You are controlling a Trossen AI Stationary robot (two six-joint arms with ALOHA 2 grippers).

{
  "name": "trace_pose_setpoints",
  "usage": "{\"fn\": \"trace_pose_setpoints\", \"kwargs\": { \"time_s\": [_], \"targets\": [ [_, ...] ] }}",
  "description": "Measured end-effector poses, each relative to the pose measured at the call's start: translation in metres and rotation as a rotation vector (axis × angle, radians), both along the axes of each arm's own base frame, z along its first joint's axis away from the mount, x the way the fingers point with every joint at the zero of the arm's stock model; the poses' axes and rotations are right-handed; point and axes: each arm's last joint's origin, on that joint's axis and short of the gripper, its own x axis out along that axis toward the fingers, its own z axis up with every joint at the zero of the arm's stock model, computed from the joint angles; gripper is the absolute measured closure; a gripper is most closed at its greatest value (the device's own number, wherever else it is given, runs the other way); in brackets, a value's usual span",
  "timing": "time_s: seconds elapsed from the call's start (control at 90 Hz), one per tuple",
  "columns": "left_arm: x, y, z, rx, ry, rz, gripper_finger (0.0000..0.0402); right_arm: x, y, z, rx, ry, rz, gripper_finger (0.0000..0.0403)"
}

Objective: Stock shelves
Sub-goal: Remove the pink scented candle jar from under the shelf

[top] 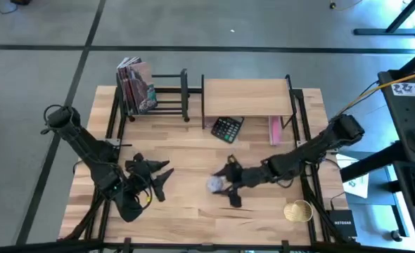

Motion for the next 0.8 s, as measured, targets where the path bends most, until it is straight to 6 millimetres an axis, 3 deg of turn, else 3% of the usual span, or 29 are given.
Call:
{"fn": "trace_pose_setpoints", "kwargs": {
  "time_s": [0.378,0.622,0.8],
  "targets": [
    [-0.019,-0.022,0.004,-0.011,-0.066,-0.067,0.0259,0.12,0.056,-0.033,-0.043,-0.026,0.231,0.0142],
    [-0.022,-0.024,0.004,-0.032,-0.096,-0.062,0.0259,0.194,0.062,-0.061,-0.058,-0.04,0.213,0.0142],
    [-0.022,-0.024,0.004,-0.053,-0.088,-0.075,0.0259,0.228,0.056,-0.085,-0.041,-0.06,0.191,0.0142]
  ]
}}
